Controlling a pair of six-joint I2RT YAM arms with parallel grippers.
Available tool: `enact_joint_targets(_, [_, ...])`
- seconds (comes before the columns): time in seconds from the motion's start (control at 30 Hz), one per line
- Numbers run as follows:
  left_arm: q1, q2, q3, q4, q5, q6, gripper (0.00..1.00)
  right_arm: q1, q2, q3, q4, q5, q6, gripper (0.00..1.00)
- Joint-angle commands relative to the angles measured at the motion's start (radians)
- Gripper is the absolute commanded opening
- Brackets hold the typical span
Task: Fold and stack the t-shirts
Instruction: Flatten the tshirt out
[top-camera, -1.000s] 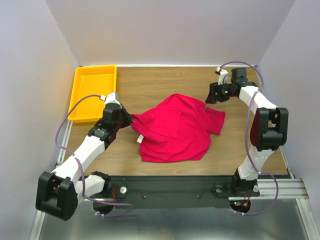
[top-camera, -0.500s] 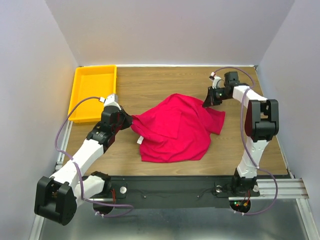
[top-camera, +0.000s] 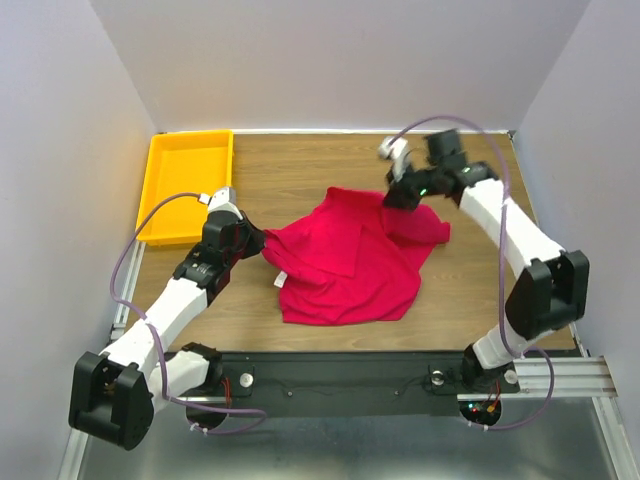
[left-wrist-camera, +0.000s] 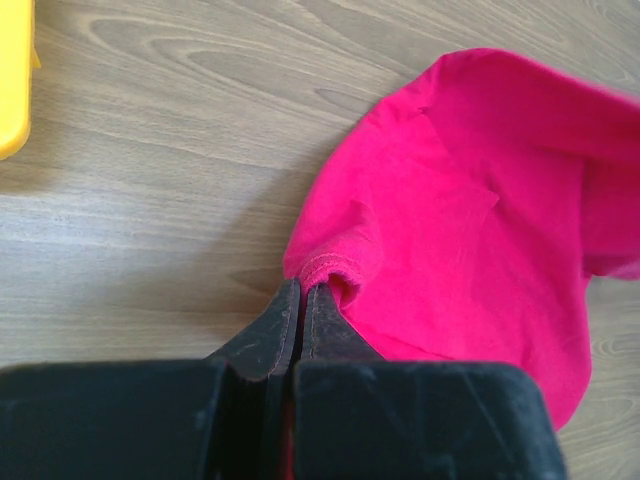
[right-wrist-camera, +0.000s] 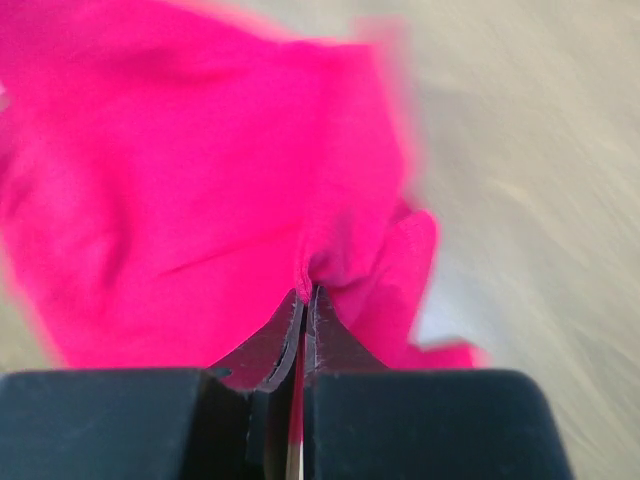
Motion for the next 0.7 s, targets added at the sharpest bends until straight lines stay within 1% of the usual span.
enact_joint_targets(0.0, [0.003,0.006,0.012,0.052,0.003,0.01,0.0,0.216,-0.065,-0.158,-0.116,0.065,-0.159,0.02])
enact_joint_targets(0.03, [0.003,0.004,0.015,0.052,0.003,0.013,0.0,0.246,-0.075,-0.208,-0.126,0.066,-0.177,0.04])
enact_joint_targets(0.07, [0.003,0.006,0.015,0.052,0.002,0.013,0.0,0.291,-0.086,-0.229,-0.154,0.06,-0.188,0.19])
enact_joint_targets(0.1, [0.003,0.004,0.015,0.051,0.0,0.016,0.0,0.309,-0.103,-0.246,-0.17,0.049,-0.212,0.28])
enact_joint_targets(0.17, [0.003,0.003,0.015,0.051,0.0,0.018,0.0,0.318,-0.126,-0.279,-0.198,0.039,-0.228,0.41])
enact_joint_targets(0.2, [0.003,0.001,0.014,0.051,0.0,0.019,0.0,0.318,-0.163,-0.286,-0.199,0.058,-0.236,0.51])
enact_joint_targets(0.23, [0.003,0.0,0.011,0.049,0.0,0.019,0.0,0.316,-0.181,-0.289,-0.199,0.083,-0.234,0.55])
enact_joint_targets(0.3, [0.005,0.001,0.009,0.052,0.0,0.019,0.0,0.307,-0.215,-0.267,-0.178,0.135,-0.192,0.6])
enact_joint_targets(0.37, [0.005,0.003,0.011,0.054,0.006,0.019,0.0,0.251,-0.21,-0.211,-0.164,0.132,-0.159,0.62])
enact_joint_targets(0.4, [0.005,0.006,0.011,0.055,0.008,0.019,0.0,0.203,-0.186,-0.195,-0.159,0.105,-0.129,0.64])
enact_joint_targets(0.43, [0.006,0.006,0.012,0.057,0.009,0.021,0.0,0.185,-0.168,-0.18,-0.152,0.088,-0.116,0.64])
enact_joint_targets(0.57, [0.005,0.007,0.011,0.067,0.02,0.019,0.0,0.171,-0.059,-0.146,-0.136,0.04,-0.079,0.64])
enact_joint_targets(0.6, [0.005,0.01,0.011,0.069,0.025,0.019,0.0,0.171,0.008,-0.137,-0.127,0.029,-0.066,0.64])
enact_joint_targets(0.67, [0.005,0.006,0.011,0.069,0.028,0.019,0.0,0.171,0.064,-0.102,-0.097,0.011,-0.024,0.64])
